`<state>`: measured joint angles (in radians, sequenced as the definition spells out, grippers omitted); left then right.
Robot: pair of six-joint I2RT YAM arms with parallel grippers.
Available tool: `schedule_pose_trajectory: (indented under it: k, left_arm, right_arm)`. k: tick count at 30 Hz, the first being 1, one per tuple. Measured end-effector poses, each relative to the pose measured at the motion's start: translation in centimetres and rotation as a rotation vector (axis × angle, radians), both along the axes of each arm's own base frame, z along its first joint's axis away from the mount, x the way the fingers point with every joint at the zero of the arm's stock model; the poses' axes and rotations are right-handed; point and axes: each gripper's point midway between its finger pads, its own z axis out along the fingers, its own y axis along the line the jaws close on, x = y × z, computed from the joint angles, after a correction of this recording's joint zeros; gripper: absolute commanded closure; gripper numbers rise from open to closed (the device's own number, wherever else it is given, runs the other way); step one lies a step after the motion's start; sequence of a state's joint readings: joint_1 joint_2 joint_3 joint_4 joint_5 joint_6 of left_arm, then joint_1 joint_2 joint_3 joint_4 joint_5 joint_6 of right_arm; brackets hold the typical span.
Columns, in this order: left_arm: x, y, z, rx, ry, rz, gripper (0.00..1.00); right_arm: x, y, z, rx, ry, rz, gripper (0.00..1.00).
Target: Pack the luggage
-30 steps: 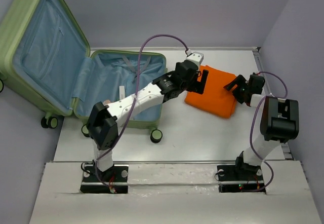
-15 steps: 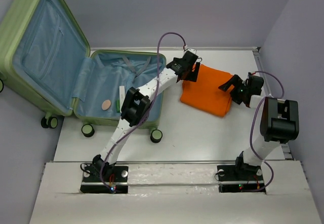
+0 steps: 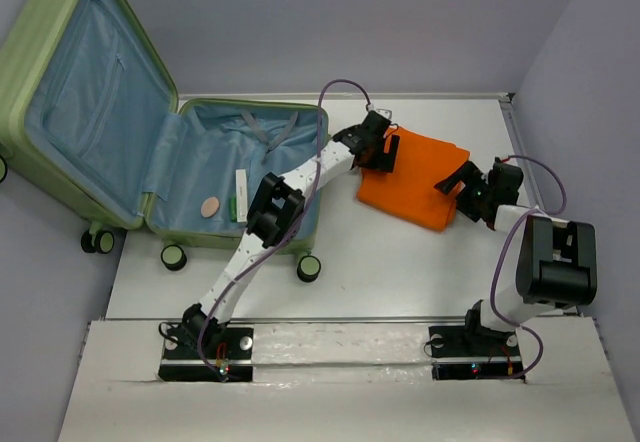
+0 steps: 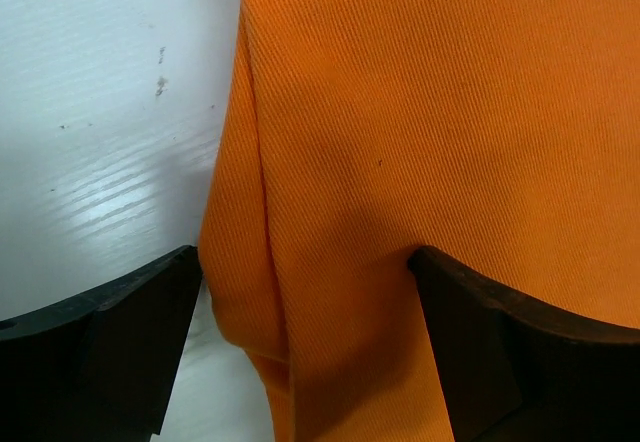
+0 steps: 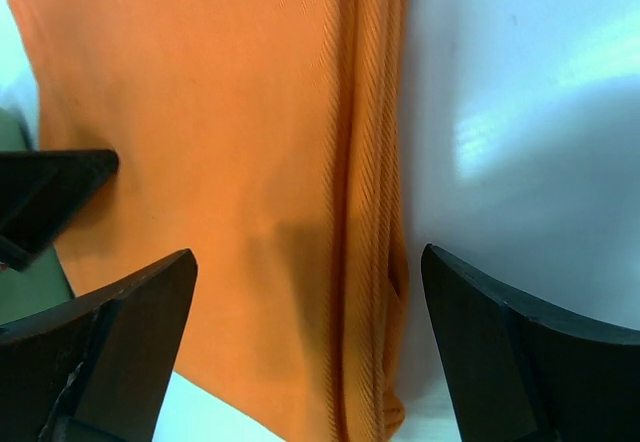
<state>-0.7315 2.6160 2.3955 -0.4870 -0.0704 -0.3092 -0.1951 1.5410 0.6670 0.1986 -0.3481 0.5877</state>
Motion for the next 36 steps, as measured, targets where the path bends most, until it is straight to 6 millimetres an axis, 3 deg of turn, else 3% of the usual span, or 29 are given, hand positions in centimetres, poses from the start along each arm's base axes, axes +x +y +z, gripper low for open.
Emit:
schedule_pose_trajectory:
  k: [8,17,22,26,31,32,34,36]
  left_arm:
    - [0.1,-2.0,0.4,-0.16,0.053,-0.043,0.03]
    - [-0.3,-3.8,0.8,-0.258,0.072,-0.09,0.02]
    - [-0.3,-3.5,0.5,-0.248,0.064,-0.092,0.01]
    - [-0.2,-1.9,0.4,-0.203,0.042,-0.065,0.01]
    - [-0.3,-2.0,0.5,-0.181,0.055,-0.082,0.05]
    - [-0.2,-2.1,0.4,-0.178,0.054,-0.085,0.1]
    - [-0.2,-2.4,0.3,-0.18,0.05,-0.098,0.16]
    - [-0.3,-2.6,0.3,-0.18,0.052,-0.11,0.37]
  right_arm:
    - [-1.8,0.4,-0.8,0.017,0.029,-0.013,0.0]
    - [-0.6,1.7,-0.7,0.102,-0.023,0.036,0.07]
    - [0.0,1.9,-0.7,0.128,-0.037,0.033,0.13]
    - [0.0,1.5,-0.9,0.111,-0.026,0.01,0.17]
    - [0.3,1.4,-1.2,0.111,-0.016,0.012,0.39]
    - [0.4,1.4,-1.4,0.114,-0.011,0.014,0.41]
    - [0.4,1.6,-1.7,0.122,-0.004,0.018,0.54]
    - [0.3,1.7,-2.0,0.129,0.005,0.022,0.67]
